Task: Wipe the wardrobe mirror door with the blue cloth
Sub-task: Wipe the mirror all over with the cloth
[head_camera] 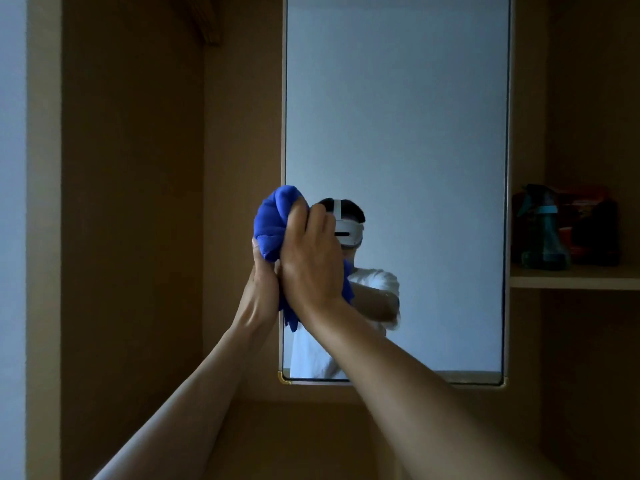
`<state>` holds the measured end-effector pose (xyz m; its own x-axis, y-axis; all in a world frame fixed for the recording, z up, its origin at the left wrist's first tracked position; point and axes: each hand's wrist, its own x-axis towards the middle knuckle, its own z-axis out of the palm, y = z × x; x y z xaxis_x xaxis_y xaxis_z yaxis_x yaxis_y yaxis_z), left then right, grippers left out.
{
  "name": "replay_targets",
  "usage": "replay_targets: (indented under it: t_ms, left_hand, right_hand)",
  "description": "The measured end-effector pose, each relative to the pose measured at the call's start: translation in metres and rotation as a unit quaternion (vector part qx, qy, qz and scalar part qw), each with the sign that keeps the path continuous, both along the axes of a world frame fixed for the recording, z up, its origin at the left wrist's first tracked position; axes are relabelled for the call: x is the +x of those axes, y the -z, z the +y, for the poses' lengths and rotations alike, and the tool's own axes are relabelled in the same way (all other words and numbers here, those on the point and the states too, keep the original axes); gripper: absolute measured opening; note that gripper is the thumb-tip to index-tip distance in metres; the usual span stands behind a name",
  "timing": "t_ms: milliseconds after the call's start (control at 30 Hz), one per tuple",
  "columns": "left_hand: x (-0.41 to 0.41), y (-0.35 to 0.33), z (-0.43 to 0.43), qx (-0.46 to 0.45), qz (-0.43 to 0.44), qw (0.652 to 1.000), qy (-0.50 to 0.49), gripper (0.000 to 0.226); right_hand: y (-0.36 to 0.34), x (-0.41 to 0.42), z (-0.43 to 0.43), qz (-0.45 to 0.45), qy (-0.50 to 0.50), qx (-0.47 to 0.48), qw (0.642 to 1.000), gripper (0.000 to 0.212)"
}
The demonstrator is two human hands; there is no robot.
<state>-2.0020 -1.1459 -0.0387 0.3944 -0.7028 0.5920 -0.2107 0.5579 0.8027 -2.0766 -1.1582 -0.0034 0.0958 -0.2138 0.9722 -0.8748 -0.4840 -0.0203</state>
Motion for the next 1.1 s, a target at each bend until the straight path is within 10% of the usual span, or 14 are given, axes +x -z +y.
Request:
replay_targets:
  t_ms: [233,367,500,1100]
  left_hand:
    - [-0.009,-0.002,0.009,-0.007,-0.032,0.999,0.012,0.083]
    - [-0.01,0.0,0.015,0.009,-0.06,0.998,-0.007,0.043]
    - [-0.014,0.0,0.016,0.002,-0.051,0.999,-0.015,0.081]
    - [-0.017,0.009,0.024,0.006,-0.074,0.997,-0.028,0.078]
  right_hand:
    - [-0.004,-0.027,-0.008,0.036,0.001,-0.046,0.998,0.029]
    - [-0.001,-0.065,-0.017,0.01,-0.001,-0.062,0.998,0.028]
    - [0.0,-0.117,-0.031,-0.021,0.014,-0.057,0.998,0.033]
    - [0.004,-0.243,-0.043,-0.178,0.063,0.022,0.982,0.04]
